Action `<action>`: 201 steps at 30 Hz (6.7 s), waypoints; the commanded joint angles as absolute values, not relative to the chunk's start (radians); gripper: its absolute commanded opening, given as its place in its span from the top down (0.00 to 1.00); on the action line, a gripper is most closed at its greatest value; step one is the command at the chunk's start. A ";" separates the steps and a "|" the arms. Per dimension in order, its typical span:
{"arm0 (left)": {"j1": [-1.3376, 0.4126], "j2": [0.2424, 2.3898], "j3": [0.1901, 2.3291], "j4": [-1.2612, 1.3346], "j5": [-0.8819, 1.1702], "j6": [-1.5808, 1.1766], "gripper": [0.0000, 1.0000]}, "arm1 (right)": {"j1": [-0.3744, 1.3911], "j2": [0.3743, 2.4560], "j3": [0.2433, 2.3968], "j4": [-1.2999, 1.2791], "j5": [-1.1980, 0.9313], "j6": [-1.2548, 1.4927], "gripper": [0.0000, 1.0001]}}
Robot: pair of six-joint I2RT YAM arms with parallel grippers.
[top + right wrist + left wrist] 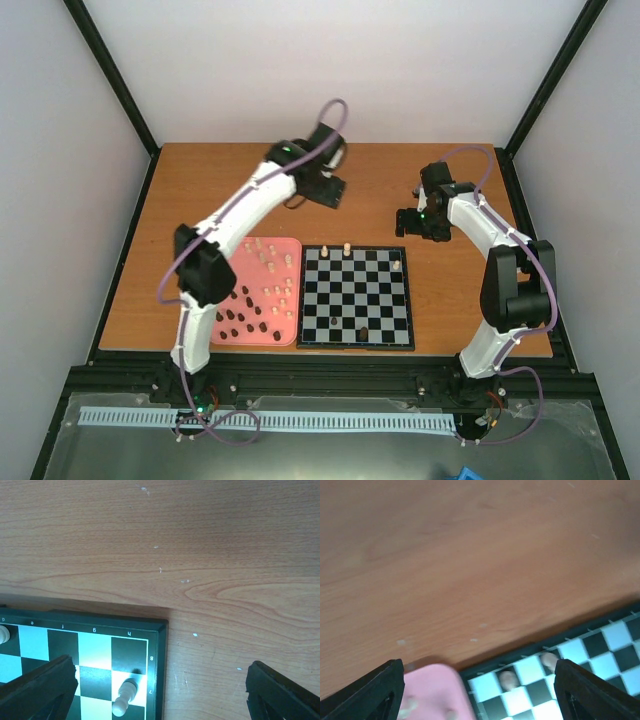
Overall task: Set up the chess pieces on the board
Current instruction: Place the chess piece on the chessboard, then pick up the chess piece from the storage box, then place the chess piece on the chessboard.
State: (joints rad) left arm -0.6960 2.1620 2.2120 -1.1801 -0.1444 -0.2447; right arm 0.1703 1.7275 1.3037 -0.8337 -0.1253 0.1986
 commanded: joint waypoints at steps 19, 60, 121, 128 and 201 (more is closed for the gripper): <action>-0.313 2.046 1.766 -1.061 -0.098 -0.306 0.41 | 0.163 1.761 1.286 -0.836 -0.152 0.195 0.09; -0.300 2.087 1.603 -1.028 -0.065 -0.305 0.61 | 0.163 1.761 1.267 -0.830 -0.147 0.192 0.10; -0.698 2.299 2.242 -1.275 0.055 -0.317 0.97 | 0.163 1.720 1.266 -0.838 -0.114 0.198 0.11; -0.699 2.335 2.236 -1.259 0.073 -0.308 0.97 | 0.163 1.715 1.255 -0.832 -0.116 0.201 0.11; -0.732 2.407 2.187 -1.233 0.056 -0.293 0.84 | 0.163 1.703 1.206 -0.807 -0.127 0.201 0.11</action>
State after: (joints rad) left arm -0.7219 2.3871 2.1536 -1.2301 0.0662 -0.3092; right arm 0.1699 1.7248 1.2140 -0.8146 -0.1257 0.2001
